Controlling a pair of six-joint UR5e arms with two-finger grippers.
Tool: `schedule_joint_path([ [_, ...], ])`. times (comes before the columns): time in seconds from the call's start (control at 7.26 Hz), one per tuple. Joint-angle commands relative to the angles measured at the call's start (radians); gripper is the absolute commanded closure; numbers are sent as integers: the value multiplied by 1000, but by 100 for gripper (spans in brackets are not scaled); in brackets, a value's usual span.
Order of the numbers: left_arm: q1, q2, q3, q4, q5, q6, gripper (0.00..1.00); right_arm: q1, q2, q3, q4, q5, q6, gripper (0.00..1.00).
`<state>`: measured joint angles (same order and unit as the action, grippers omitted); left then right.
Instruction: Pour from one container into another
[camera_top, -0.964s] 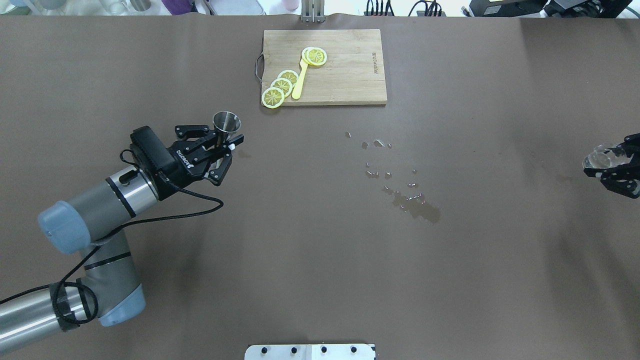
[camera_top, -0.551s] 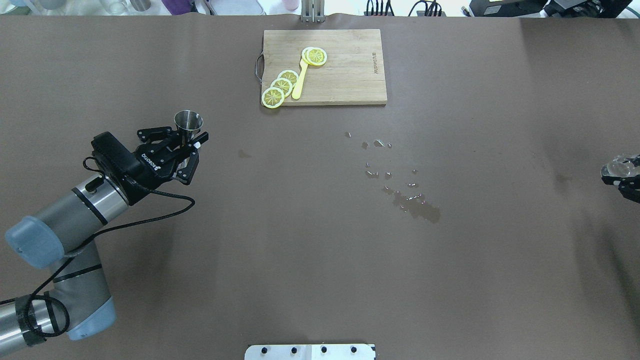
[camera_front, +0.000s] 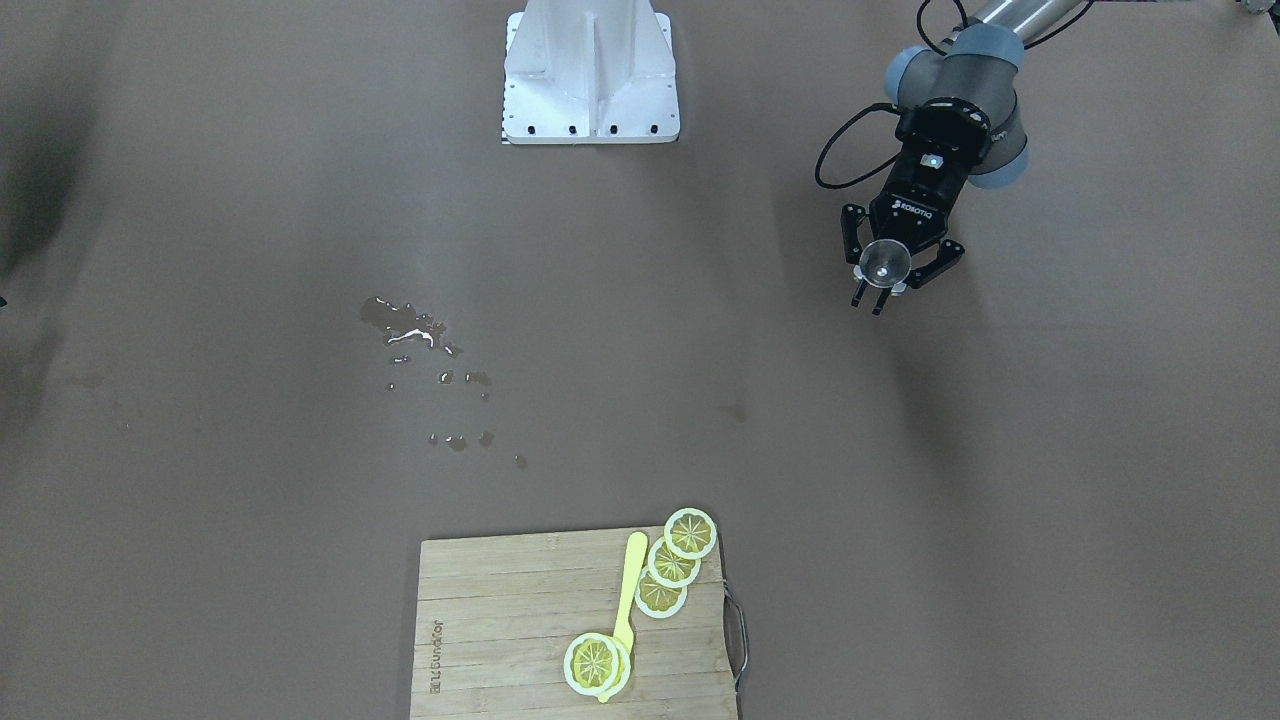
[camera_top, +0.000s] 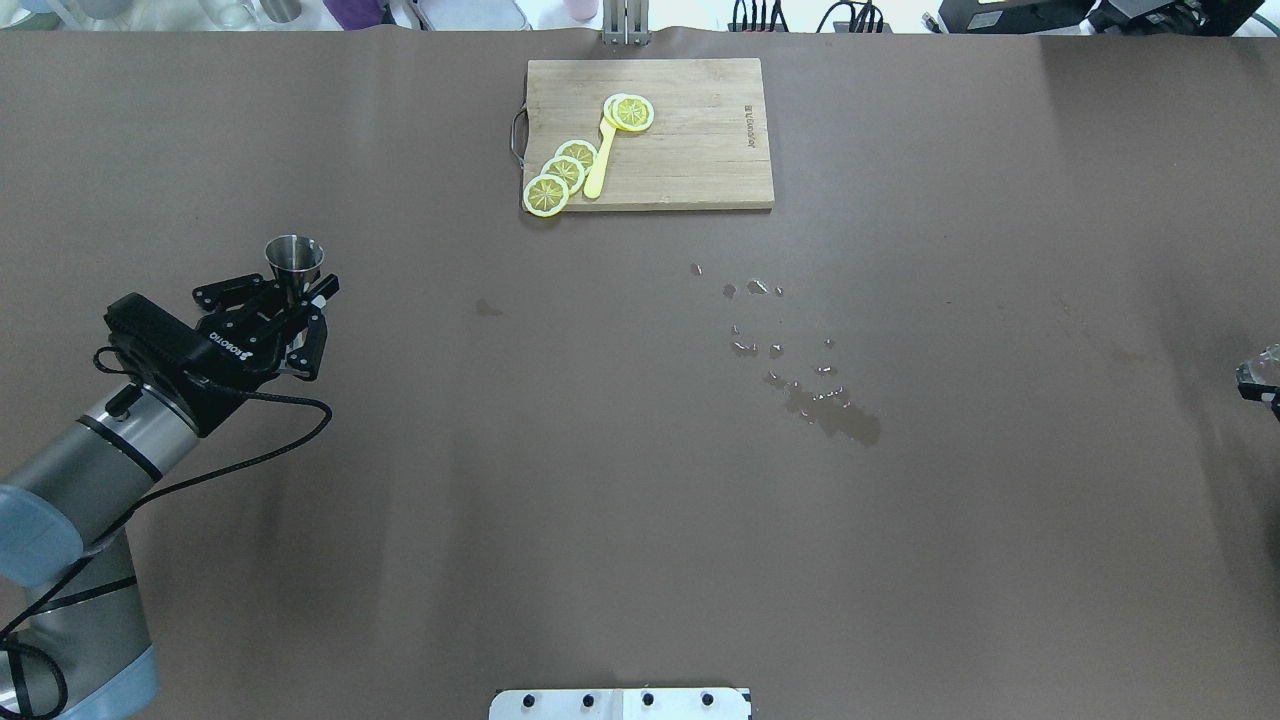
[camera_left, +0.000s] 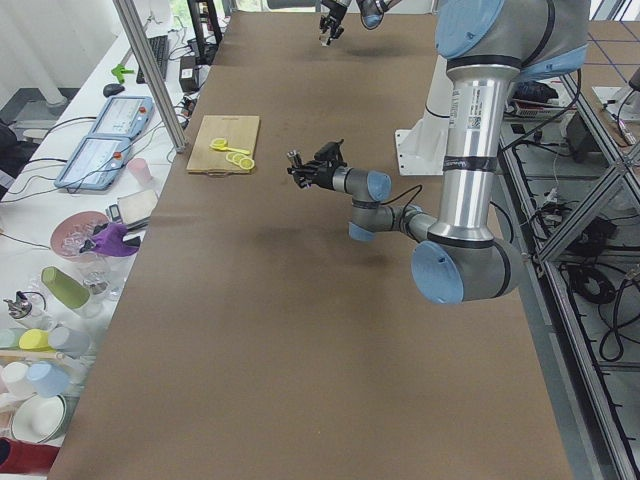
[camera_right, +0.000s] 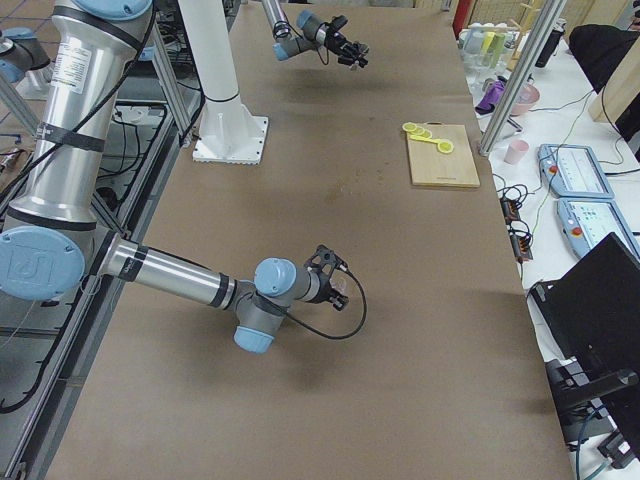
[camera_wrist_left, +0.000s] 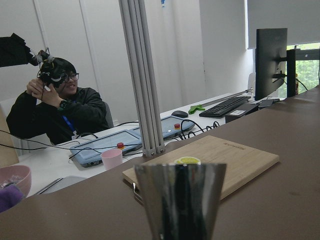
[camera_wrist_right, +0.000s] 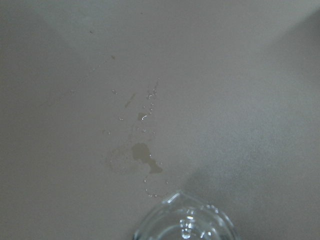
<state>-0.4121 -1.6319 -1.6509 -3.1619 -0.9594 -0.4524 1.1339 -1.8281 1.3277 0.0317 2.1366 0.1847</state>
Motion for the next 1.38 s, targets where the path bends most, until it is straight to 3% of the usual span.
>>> schedule_joint_path([
  [0.0,25,58,-17,23,88,-11,100,0,13,-82,77,0,36,100],
  [0.14,32,75,-32,77,140,-53,100,1,23,-99,80,0,36,100],
  [0.41,48,101,-84,190,189,-143,100,0,90,-218,150,2,38,100],
  [0.69,47,101,-118,331,244,-213,100,0,110,-232,149,2,36,100],
  [0.96,47,101,-127,378,290,-235,100,0,131,-260,151,2,35,100],
  [1.24,55,101,-110,448,382,-305,100,-2,145,-269,151,2,35,91],
])
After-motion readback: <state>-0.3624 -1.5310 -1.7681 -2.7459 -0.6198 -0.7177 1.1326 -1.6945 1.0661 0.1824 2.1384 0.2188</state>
